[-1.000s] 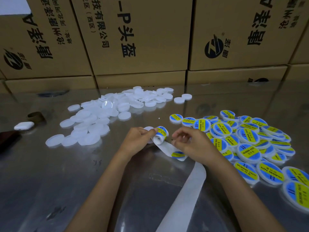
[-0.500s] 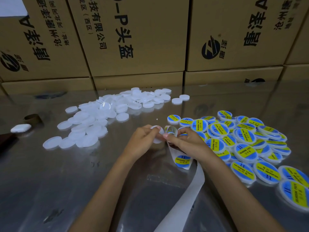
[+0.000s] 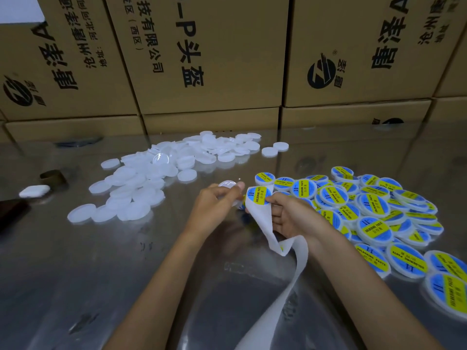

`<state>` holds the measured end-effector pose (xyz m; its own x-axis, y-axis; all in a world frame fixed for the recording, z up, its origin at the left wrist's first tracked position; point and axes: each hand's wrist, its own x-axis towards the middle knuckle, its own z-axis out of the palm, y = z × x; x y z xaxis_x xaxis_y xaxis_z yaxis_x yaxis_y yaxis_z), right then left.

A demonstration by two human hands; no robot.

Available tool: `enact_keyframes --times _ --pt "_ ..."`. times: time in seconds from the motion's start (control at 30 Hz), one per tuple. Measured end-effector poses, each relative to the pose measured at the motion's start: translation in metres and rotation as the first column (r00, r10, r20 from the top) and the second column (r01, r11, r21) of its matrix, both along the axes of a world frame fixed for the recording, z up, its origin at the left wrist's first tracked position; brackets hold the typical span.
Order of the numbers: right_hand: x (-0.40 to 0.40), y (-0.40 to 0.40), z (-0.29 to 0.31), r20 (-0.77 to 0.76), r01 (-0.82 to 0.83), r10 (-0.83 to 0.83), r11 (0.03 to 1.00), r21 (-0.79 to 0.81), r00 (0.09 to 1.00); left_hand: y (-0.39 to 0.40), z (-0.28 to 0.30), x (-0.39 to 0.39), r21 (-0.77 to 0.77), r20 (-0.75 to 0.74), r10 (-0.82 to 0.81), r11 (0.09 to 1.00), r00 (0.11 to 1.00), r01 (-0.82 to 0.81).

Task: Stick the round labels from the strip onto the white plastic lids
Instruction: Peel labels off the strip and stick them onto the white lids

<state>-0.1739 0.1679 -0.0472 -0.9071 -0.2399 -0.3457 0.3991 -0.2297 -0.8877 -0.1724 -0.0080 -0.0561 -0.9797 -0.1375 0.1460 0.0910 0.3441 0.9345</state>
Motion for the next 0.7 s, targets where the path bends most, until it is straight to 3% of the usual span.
enact_keyframes --times 0.1,0.23,0.33,0.43,0.5,0.57,0.63,0.7 --pt "0.002 -0.001 -0.001 -0.039 -0.044 0.045 0.998 0.037 0.998 0.001 0.000 0.000 -0.004 0.019 0.024 1.000 1.000 -0.024" --pt "0.005 0.001 -0.007 -0.212 -0.100 0.139 0.978 0.185 0.967 0.001 0.000 0.001 0.024 0.053 -0.019 1.000 0.998 0.018" --pt "0.008 0.000 -0.008 -0.280 -0.036 0.112 0.964 0.264 0.953 0.004 0.002 0.003 0.113 0.031 -0.063 0.992 0.998 0.059" --pt "0.006 0.001 -0.008 -0.367 0.137 -0.001 0.929 0.344 0.930 0.005 0.002 0.003 0.153 0.007 -0.068 0.986 0.998 0.066" --pt "0.006 0.002 -0.010 -0.568 0.313 -0.031 0.858 0.407 0.823 0.005 0.003 0.003 0.164 0.010 -0.074 0.984 0.997 0.071" --pt "0.007 0.002 -0.012 -0.756 0.464 0.063 0.755 0.463 0.652 0.006 0.003 0.004 0.174 0.014 -0.087 0.981 0.996 0.083" --pt "0.007 0.001 -0.013 -0.807 0.530 0.189 0.668 0.523 0.560 0.008 0.002 0.005 0.198 0.016 -0.109 0.975 0.994 0.104" --pt "0.006 0.000 -0.016 -0.807 0.543 0.241 0.633 0.551 0.539 0.009 0.001 0.006 0.232 0.026 -0.133 0.965 0.991 0.123"
